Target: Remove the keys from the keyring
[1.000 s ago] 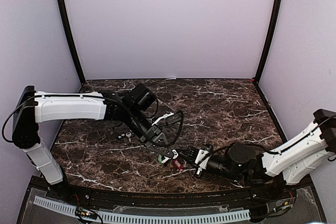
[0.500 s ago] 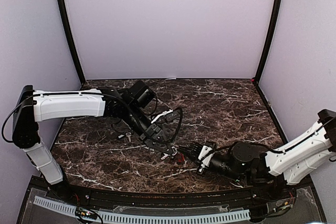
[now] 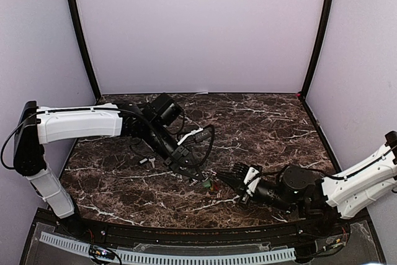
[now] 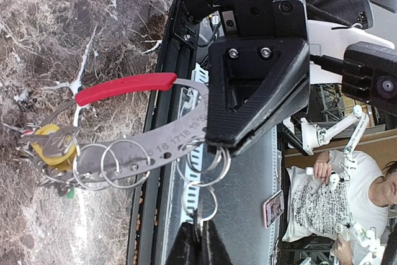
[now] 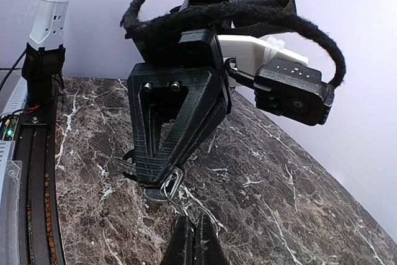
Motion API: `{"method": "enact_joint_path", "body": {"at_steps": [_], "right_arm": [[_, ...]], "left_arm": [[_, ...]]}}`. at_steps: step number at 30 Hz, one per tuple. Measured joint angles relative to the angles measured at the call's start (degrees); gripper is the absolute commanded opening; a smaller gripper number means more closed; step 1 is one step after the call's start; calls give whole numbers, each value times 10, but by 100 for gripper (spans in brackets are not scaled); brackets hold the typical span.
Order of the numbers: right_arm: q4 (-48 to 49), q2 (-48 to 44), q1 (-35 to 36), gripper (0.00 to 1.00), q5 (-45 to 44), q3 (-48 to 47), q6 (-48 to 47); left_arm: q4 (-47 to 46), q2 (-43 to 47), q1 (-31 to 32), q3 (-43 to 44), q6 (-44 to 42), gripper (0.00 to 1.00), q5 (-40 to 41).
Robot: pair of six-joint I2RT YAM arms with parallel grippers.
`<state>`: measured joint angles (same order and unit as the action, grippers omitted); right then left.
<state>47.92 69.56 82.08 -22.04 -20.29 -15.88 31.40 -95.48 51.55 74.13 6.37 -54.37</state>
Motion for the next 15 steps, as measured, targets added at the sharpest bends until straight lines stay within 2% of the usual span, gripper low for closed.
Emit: {"method": "enact_joint_path", "body": {"at_steps": [15], "right_arm": [[26, -36, -34, 0, 50, 33, 76]], "left_arm": [[-77, 4, 3, -22, 1, 0, -17]]}}
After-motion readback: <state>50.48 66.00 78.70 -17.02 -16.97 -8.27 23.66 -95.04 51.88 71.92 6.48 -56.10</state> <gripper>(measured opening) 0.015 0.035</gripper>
